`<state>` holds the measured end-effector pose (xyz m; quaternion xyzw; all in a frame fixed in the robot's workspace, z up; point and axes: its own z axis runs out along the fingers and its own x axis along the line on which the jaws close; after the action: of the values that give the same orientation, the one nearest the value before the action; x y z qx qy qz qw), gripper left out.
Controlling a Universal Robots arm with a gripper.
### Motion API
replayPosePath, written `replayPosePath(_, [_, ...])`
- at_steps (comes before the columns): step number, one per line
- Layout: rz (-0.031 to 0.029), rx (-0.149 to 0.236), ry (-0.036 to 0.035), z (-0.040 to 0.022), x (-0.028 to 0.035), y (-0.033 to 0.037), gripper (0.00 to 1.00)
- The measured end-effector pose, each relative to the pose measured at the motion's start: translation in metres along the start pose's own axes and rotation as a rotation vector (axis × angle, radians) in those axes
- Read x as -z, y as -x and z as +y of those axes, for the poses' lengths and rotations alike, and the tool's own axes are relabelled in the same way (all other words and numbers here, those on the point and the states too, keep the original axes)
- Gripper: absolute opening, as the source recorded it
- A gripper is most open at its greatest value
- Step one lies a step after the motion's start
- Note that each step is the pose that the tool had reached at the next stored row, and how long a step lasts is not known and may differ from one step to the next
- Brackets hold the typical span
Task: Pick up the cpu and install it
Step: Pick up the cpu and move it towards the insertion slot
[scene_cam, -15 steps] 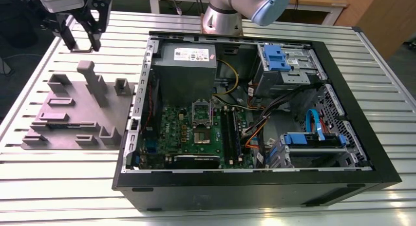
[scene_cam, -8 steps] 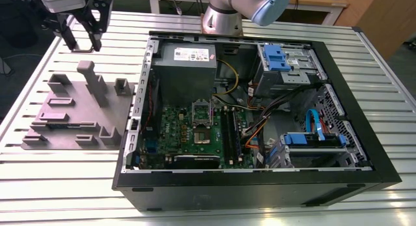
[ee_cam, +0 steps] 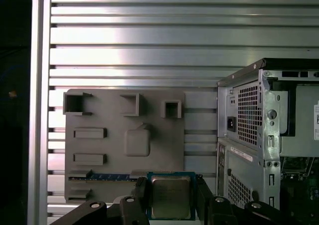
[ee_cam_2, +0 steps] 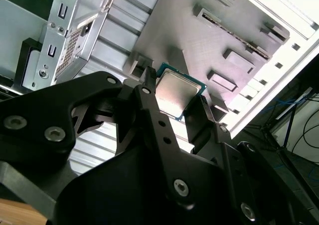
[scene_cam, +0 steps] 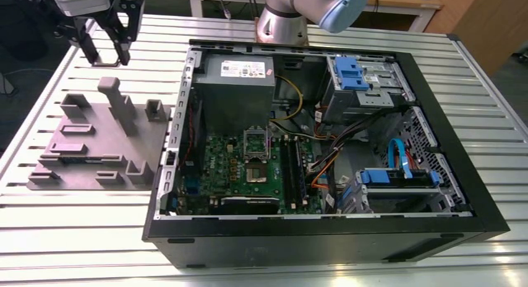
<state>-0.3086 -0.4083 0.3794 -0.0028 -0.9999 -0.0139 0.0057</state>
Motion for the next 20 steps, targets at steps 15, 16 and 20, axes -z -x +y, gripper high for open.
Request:
replayPosePath(15, [0.0000,0.000,0.0000,0.0000,0.0001,0.0032,0.47])
replayPosePath(16, [0.0001,0.000,0.0001,0.0000,0.0001,0.0033,0.47])
replayPosePath(20, [0.0000,0.000,0.0001,0.0000,0.0000,0.0041,0.47])
